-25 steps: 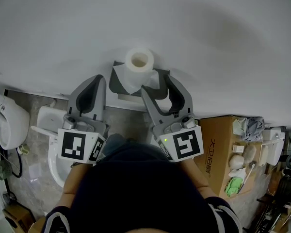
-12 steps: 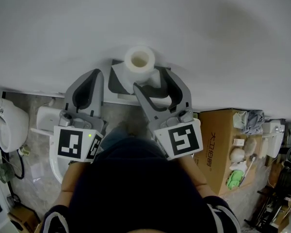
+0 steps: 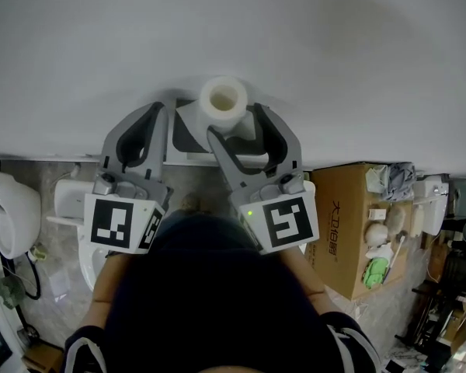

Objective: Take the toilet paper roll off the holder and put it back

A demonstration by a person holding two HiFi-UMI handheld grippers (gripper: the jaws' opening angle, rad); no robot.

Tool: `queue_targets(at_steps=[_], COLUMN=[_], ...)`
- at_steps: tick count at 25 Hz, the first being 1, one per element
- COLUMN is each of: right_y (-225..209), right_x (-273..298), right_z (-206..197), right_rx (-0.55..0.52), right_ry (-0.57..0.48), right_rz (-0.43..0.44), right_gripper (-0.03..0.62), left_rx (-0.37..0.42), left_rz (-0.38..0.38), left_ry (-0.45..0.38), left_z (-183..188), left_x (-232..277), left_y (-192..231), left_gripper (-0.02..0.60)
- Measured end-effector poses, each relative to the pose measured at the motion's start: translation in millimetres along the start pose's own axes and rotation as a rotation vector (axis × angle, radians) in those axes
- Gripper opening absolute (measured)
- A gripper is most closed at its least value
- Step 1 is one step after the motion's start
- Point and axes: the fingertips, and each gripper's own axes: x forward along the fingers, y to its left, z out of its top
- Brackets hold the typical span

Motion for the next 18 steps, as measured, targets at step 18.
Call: queue_targets(at_steps=[18], right_y=[6], right_x=[26], right_z=[-3], right_rx=[-0.004], right_ry=[0.057], right_rz=[-0.059], right_gripper=[0.305], left_rx=[0.0], left_rz=[-0.015], left_ry=[-0.005], left_z=[5], left_x=[-6], left_y=[7], left_gripper=[0.002])
